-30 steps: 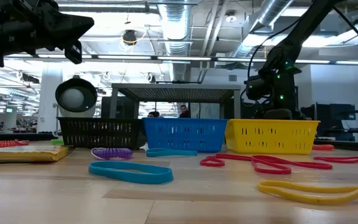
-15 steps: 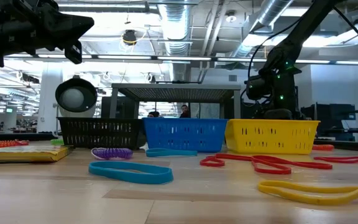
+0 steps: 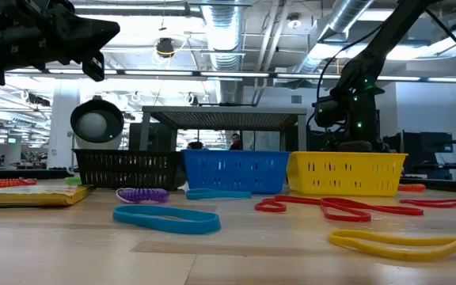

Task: Pick & Place Office Desk Supplies
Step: Put the red rubber band into the blue bin

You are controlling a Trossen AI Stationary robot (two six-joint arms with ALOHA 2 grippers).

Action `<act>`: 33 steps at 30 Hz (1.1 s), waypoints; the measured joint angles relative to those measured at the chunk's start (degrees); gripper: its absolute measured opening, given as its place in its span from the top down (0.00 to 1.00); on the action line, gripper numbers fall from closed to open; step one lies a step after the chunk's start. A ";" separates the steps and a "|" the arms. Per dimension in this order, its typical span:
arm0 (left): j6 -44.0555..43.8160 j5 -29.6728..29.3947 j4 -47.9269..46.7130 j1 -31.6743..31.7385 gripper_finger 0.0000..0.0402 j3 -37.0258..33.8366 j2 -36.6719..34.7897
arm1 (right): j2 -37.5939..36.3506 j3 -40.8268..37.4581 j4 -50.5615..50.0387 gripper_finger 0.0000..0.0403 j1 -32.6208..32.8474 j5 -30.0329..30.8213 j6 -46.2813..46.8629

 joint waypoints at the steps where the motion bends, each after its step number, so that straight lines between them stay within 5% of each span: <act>1: 0.00 0.00 0.02 0.00 0.99 0.00 0.00 | 0.01 0.00 0.00 0.99 0.00 0.02 -0.01; 33: 0.17 -0.04 0.04 -0.02 0.99 0.00 -0.01 | -8.60 1.42 -4.14 0.98 1.21 0.31 -3.08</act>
